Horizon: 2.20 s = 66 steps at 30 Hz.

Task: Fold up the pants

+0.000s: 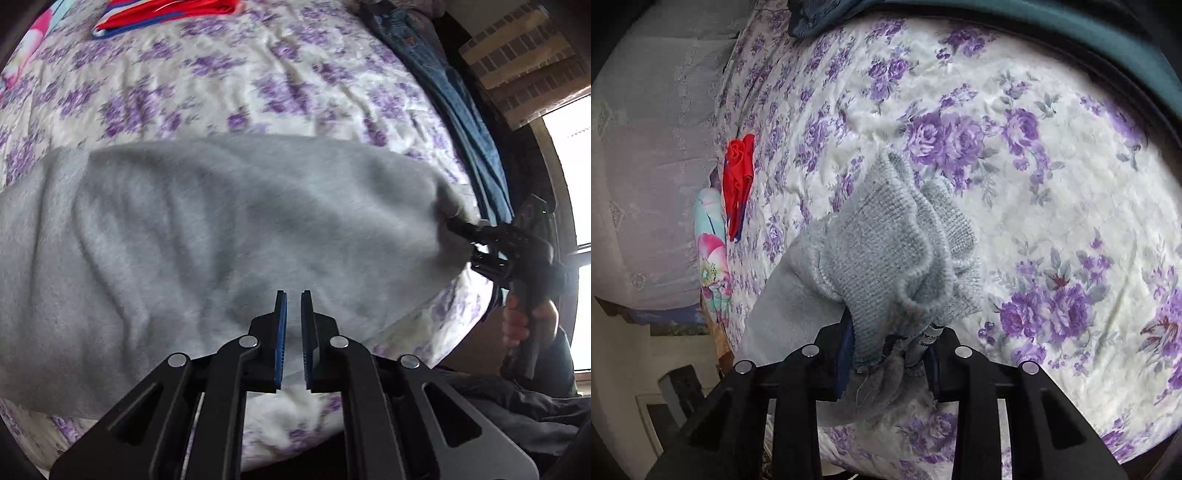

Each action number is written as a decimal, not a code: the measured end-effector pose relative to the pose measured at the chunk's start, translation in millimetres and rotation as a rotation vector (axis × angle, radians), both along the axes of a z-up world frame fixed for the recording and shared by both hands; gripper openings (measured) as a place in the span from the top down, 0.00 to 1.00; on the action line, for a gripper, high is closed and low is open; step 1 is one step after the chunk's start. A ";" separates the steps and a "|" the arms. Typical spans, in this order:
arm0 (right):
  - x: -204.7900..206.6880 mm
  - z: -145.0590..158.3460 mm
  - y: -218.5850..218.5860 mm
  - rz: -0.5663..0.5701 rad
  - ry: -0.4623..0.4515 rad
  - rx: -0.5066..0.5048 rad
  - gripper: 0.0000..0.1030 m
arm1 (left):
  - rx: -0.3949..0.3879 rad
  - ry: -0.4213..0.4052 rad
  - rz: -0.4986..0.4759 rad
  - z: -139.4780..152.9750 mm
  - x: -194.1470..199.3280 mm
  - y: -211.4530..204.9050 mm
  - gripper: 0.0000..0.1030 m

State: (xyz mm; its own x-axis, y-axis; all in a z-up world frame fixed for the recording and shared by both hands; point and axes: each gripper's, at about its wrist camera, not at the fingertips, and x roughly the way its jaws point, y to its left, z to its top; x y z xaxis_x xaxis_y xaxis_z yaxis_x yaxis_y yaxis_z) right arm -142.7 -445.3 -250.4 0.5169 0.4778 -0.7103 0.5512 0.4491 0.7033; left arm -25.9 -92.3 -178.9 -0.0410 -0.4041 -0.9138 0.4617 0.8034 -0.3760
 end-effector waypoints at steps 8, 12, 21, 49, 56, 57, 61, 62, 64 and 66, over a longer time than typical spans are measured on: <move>17.5 3.5 4.3 0.156 0.029 -0.073 0.66 | -0.050 0.025 0.023 -33.2 2.0 -107.6 0.97; 22.9 15.2 10.9 0.217 0.018 -0.132 0.67 | -0.009 0.020 0.070 -66.8 -0.4 -117.9 0.97; 29.1 56.4 22.9 0.270 -0.047 -0.227 0.69 | -0.061 0.033 0.108 -40.3 -22.6 -100.7 0.97; 96.6 163.1 170.5 0.427 -0.157 -0.566 0.70 | 0.022 -0.079 0.703 5.1 18.5 256.3 0.97; 133.4 146.9 276.4 0.632 -0.152 -0.687 0.73 | 0.012 -0.012 0.689 -27.2 15.2 278.5 0.97; 136.8 139.6 291.3 0.664 -0.147 -0.697 0.74 | 0.006 -0.008 0.684 -29.4 14.6 279.7 0.97; 147.9 111.4 343.8 0.760 -0.133 -0.741 0.76 | -0.016 0.001 0.665 -35.3 18.0 282.6 0.97; 149.8 104.2 353.0 0.780 -0.131 -0.750 0.76 | -0.018 0.003 0.659 -36.7 19.2 283.2 0.97; 151.3 89.7 367.6 0.809 -0.114 -0.736 0.76 | -0.024 0.007 0.652 -39.3 19.8 285.4 0.97; 149.3 78.9 377.8 0.842 -0.110 -0.692 0.77 | -0.032 0.011 0.649 -42.5 20.6 286.5 0.97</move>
State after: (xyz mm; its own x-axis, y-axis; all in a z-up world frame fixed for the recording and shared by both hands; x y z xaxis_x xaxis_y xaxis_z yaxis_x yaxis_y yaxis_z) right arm 6.6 -67.5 -171.5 0.2882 0.2232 -0.9312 -0.1678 0.9692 0.1804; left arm -5.3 194.2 -221.3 0.2115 -0.3765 -0.9019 -0.1179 0.9062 -0.4060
